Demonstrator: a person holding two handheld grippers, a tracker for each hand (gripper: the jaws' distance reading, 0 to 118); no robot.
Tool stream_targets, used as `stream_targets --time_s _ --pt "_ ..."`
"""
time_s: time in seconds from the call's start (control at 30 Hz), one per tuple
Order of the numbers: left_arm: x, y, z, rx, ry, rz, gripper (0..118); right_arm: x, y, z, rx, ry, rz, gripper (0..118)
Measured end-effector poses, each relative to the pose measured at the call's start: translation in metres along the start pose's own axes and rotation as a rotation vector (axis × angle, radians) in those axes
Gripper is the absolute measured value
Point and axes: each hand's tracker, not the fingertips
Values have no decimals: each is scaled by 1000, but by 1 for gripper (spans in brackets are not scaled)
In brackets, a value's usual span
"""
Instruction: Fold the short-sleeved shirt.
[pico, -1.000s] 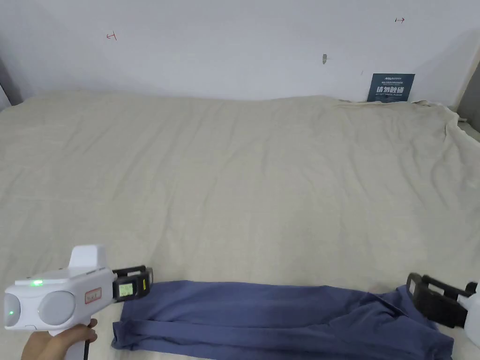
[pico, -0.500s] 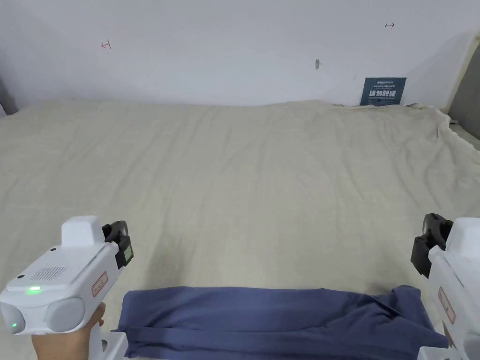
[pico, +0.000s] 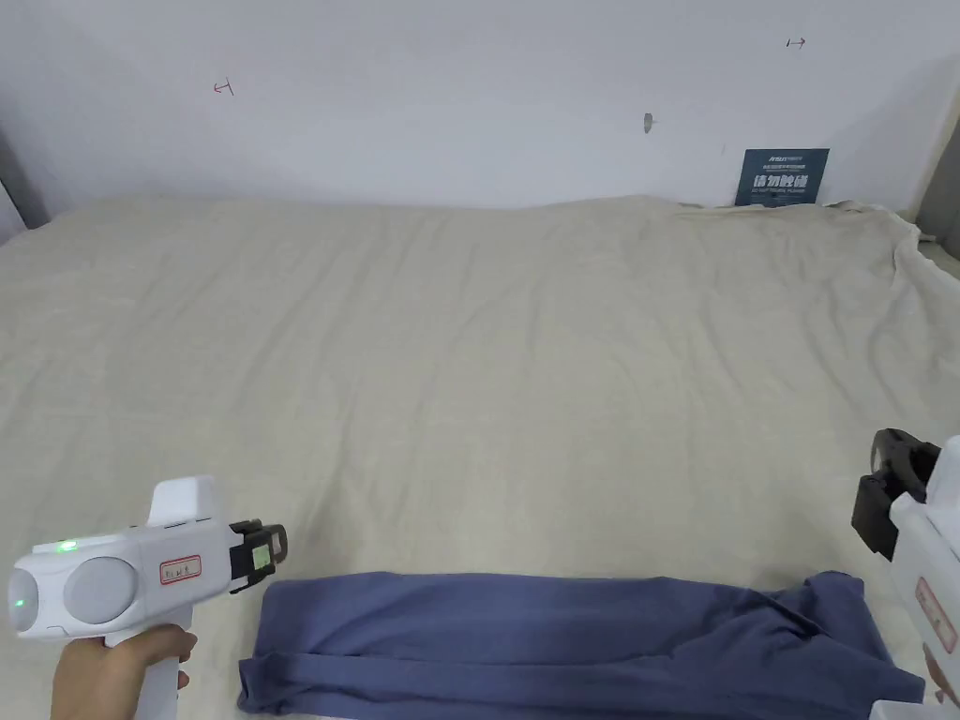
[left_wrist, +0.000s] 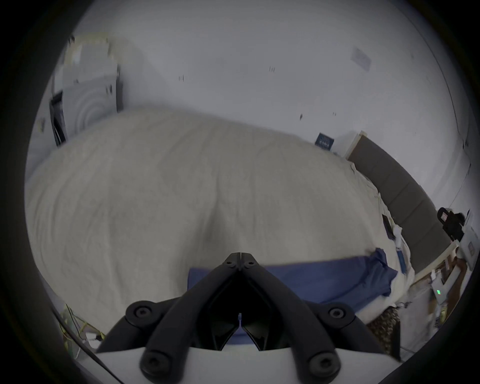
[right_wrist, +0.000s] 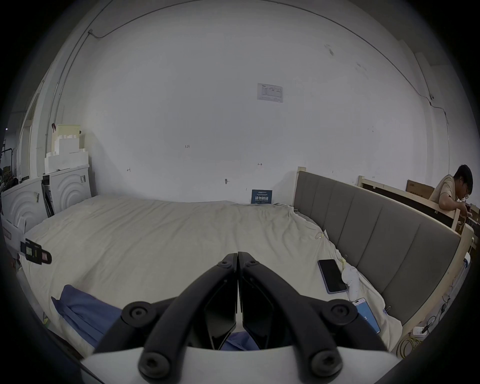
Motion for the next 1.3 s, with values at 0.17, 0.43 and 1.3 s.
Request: stream_targets --time_s 0.17,0.43,1.3 --pt "-33 -6 -26 -200 -57 68 3 1 -3 0 -23 -4 -8 0" --pt "-65 -22 -63 -260 -33 91 78 0 -7 -4 -64 -6 -4 0" --pt "-21 -21 -60 -243 52 -101 3 12 -11 -12 -102 -15 -18 0"
